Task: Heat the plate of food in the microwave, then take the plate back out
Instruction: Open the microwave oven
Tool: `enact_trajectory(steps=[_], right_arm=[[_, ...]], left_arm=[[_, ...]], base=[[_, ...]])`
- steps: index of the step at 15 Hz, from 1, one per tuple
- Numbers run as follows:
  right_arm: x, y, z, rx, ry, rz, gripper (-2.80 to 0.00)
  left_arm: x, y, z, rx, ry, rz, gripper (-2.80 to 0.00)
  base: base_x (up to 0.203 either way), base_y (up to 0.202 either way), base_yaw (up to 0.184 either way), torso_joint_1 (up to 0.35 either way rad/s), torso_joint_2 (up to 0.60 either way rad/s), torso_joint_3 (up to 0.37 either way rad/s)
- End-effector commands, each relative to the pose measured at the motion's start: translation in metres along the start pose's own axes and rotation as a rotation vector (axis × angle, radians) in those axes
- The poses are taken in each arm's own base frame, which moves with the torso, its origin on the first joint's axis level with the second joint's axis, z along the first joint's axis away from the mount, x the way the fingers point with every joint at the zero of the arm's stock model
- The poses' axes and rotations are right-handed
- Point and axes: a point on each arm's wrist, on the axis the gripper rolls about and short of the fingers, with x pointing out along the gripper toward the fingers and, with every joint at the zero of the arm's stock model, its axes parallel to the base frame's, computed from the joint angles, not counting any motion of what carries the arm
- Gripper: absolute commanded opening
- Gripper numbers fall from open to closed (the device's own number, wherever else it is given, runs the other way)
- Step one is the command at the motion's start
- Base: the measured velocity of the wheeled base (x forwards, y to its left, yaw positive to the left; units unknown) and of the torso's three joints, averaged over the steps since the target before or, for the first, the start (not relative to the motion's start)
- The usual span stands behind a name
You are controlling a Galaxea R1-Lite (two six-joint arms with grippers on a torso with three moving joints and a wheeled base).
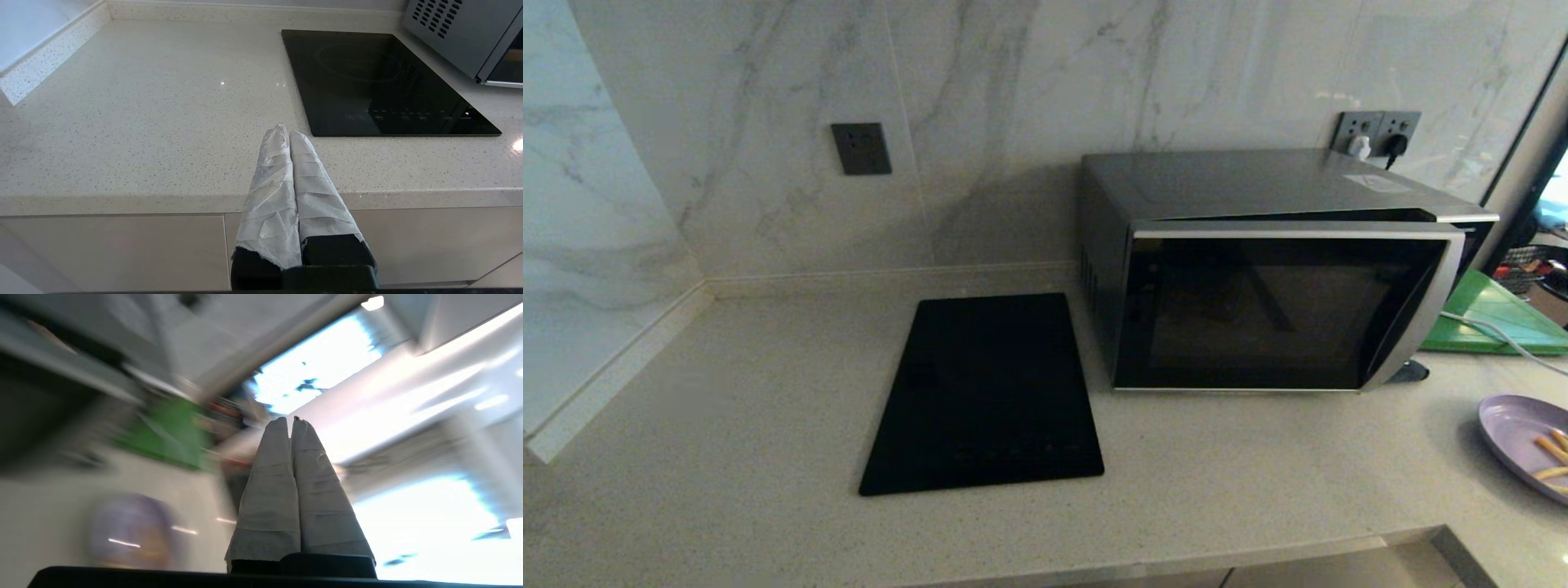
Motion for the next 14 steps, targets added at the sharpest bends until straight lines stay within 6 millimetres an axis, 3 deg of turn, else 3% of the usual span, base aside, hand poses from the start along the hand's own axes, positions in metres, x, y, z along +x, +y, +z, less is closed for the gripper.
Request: enact_trajectory(steps=[1, 3, 7, 10, 14], right_arm=[[0.01, -0.025, -0.031, -0.153, 0.007, -0.031, -2.8], [0.016, -0.036, -0.051, -0.156, -0.027, 0.063, -2.8], [0.018, -0.049, -0.072, 0.332, 0.032, 0.398, -2.8], [0.024, -0.055, -0.064, 0.695, 0.187, 0.614, -2.8], [0.076, -0.032, -0.043, 1.014, 0.375, 0.754, -2.8]], left_arm=[[0.0, 0.0, 0.0, -0.001, 0.001, 0.001, -2.8], [0.0, 0.0, 0.0, -0.001, 0.001, 0.001, -2.8], [0.0, 0.0, 0.0, -0.001, 0.001, 0.001, -2.8], [0.0, 0.0, 0.0, -0.001, 0.001, 0.001, -2.8], [0.0, 0.0, 0.0, -0.001, 0.001, 0.001, -2.8]], base=[[0.0, 0.0, 0.0, 0.0, 0.0, 0.0], [0.0, 0.0, 0.0, 0.0, 0.0, 0.0], [0.0, 0.0, 0.0, 0.0, 0.0, 0.0], [0.0, 0.0, 0.0, 0.0, 0.0, 0.0], [0.0, 0.0, 0.0, 0.0, 0.0, 0.0]])
